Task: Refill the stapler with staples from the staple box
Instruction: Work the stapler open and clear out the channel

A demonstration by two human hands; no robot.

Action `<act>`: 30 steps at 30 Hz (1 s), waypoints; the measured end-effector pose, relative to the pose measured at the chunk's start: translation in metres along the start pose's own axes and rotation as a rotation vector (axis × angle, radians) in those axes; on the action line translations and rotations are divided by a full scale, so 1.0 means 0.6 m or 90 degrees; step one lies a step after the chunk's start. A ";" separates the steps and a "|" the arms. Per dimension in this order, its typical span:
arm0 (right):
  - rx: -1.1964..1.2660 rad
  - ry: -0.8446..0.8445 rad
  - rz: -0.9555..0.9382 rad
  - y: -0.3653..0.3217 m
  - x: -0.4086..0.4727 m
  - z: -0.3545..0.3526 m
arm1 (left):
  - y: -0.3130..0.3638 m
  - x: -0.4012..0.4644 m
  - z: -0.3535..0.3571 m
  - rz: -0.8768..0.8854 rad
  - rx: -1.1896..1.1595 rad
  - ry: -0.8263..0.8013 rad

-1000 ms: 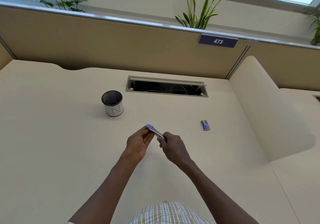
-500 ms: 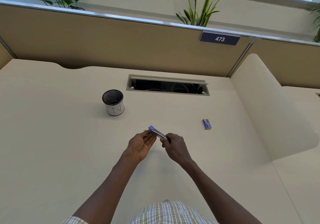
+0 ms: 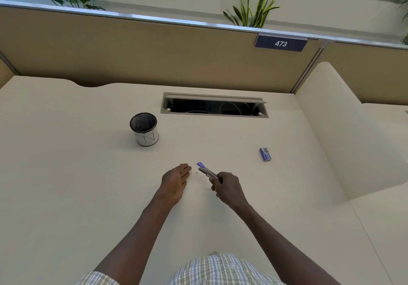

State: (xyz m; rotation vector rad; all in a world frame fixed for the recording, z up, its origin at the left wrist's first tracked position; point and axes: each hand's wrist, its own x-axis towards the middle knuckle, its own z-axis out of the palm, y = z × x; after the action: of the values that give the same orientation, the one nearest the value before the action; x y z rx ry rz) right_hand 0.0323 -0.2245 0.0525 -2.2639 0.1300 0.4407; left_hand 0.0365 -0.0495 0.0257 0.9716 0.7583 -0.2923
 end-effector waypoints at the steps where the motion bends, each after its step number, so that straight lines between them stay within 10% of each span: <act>1: -0.012 0.024 -0.015 0.001 -0.001 0.002 | 0.000 0.000 -0.002 0.008 0.002 0.003; 7: -0.049 0.056 -0.035 0.002 0.003 0.005 | -0.005 -0.005 -0.012 0.041 0.011 0.016; 18: 0.556 -0.281 0.294 -0.033 -0.009 -0.002 | 0.003 -0.025 -0.008 0.081 -0.036 -0.078; 30: 0.433 -0.319 0.230 -0.034 -0.012 0.006 | 0.017 -0.022 -0.006 0.188 0.089 0.021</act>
State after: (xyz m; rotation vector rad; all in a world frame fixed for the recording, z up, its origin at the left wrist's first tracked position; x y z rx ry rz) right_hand 0.0295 -0.2086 0.0673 -1.4148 0.3703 0.9752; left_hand 0.0309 -0.0424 0.0401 1.2070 0.6208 -0.0724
